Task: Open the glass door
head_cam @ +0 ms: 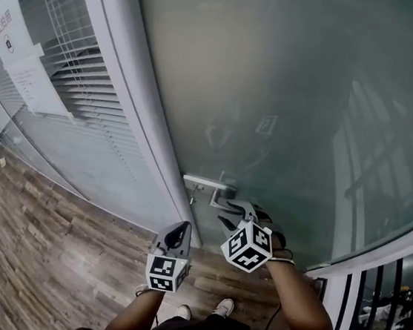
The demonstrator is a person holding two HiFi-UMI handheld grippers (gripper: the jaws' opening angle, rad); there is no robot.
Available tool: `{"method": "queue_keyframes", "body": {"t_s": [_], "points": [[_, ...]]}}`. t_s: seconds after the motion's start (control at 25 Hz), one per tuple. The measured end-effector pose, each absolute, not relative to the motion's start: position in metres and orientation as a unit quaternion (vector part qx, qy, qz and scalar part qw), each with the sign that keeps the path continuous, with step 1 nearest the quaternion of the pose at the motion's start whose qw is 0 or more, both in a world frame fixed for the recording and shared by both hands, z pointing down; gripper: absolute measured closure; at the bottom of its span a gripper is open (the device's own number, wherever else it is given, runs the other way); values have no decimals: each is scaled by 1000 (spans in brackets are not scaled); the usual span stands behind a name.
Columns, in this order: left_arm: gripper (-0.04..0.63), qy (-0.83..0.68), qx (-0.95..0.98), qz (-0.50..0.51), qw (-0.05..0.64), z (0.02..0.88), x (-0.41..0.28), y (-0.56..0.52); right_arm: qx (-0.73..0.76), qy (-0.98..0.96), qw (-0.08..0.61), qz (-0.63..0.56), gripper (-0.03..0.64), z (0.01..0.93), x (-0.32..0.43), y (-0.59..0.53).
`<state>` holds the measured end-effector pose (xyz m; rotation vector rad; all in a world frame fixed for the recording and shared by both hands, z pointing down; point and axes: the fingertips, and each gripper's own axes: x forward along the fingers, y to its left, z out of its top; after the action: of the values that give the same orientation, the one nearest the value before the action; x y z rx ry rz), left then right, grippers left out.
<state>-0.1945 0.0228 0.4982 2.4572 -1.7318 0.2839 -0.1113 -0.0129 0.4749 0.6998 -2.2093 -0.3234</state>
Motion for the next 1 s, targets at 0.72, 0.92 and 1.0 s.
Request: {"method": "queue_keyframes", "body": {"t_s": [0.72,0.92,1.0], "points": [[592,-588,801,87,75,512,-204,25,145,-828,527,-128,440,544,-136,-35],[592,-573,812,86,78,517,-204,16,149,-831,522,-120,529,545,-134,-36],[592,-567,815,85,80,518,-203,13,150,-834,518,-118,578,544,-136,-37]]}}
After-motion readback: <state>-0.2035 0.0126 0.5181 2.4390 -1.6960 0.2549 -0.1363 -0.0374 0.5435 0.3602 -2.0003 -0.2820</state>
